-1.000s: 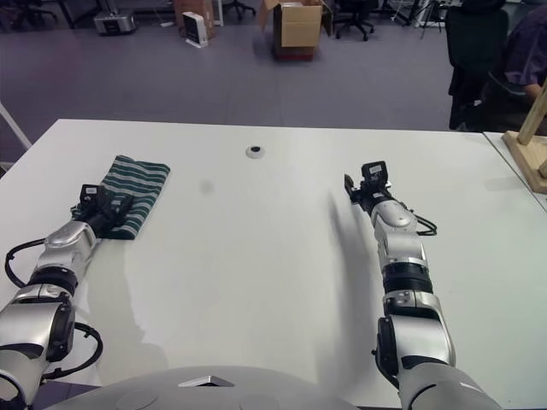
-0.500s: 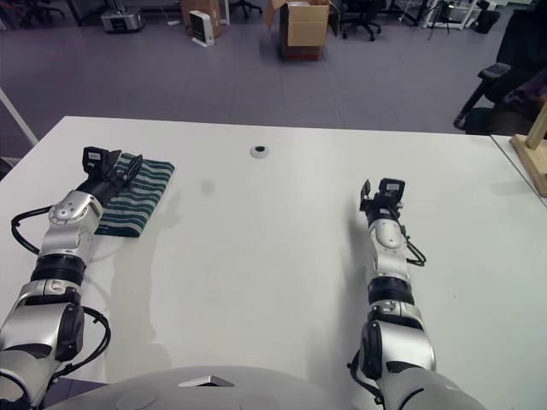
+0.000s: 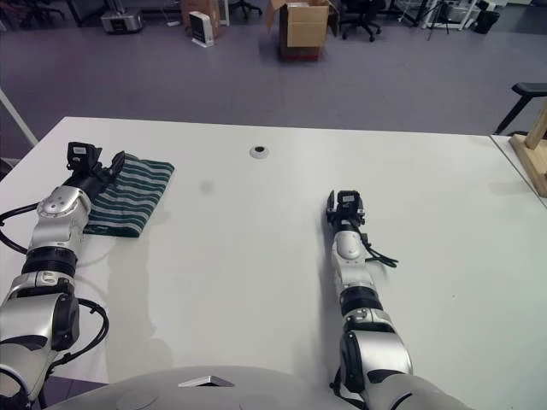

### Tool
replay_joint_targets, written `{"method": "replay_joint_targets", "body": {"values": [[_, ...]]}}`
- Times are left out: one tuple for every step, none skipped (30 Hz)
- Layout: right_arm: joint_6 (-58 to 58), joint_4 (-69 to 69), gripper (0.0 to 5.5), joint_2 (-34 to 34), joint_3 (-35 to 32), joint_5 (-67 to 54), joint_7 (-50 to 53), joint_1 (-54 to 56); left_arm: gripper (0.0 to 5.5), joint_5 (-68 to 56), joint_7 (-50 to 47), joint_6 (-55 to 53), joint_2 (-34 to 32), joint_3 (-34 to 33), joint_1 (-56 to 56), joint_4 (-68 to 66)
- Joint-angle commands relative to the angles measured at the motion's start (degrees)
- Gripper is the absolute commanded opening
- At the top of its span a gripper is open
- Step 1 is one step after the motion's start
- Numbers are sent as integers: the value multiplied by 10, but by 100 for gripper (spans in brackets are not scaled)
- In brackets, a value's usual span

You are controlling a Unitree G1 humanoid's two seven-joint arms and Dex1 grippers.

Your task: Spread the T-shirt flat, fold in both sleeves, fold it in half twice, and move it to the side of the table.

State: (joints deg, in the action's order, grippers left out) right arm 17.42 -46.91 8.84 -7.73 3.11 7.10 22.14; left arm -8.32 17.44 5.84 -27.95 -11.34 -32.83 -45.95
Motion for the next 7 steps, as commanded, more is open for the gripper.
{"method": "replay_joint_targets", "body": {"values": [[-19,-28,269,7,12,10,-5,29,270,-1,-32,13,1,-22,18,1],[-21,-35,269,10,16,13,-9,39,270,-1,-40,17,-1,-28,23,1],[-24,-40,269,14,18,15,-13,46,270,0,-46,21,-2,-31,28,1],[-26,-45,269,21,19,17,-16,51,270,3,-52,23,1,-31,33,11],[-28,-51,269,27,19,17,-20,54,270,6,-58,24,4,-30,39,22],[-28,-56,269,32,19,17,-24,57,270,9,-62,25,8,-29,43,31],[-29,-62,269,37,19,15,-30,60,270,10,-68,23,14,-27,49,44]]}}
